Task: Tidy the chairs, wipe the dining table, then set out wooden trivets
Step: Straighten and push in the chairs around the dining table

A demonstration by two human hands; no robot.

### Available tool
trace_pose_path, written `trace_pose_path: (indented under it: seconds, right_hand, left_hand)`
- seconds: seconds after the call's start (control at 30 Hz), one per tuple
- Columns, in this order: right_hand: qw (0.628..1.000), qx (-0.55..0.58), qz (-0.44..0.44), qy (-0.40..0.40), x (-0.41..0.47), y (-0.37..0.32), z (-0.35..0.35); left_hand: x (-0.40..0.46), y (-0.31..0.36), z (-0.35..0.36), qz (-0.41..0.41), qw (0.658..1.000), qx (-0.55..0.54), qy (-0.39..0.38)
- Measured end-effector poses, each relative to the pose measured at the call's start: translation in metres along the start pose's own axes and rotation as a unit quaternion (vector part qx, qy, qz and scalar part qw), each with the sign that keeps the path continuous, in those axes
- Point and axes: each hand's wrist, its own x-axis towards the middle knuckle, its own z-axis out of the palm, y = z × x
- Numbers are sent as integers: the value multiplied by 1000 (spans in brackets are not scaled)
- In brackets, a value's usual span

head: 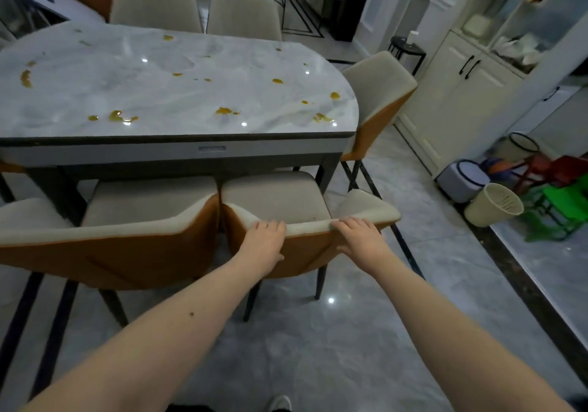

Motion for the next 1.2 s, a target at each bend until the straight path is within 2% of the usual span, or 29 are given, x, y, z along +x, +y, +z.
trace_pose_path:
  seconds: [0.2, 0.33, 0.77, 1.2]
  right_hand:
    - [999, 2, -2, -40, 34, 6, 6]
    - [999, -3, 15, -52, 52, 0, 17]
    - [997, -16, -8, -73, 90, -17, 19]
    - [998, -30, 6, -60, 100, -26, 20]
  left_hand:
    - [28, 1, 2, -47, 997, 34, -57]
    - [39, 0, 2, -47, 992, 70, -92]
    - [52, -42, -2, -32, 992, 96, -76]
    - [61, -54, -3, -50, 995, 50, -74]
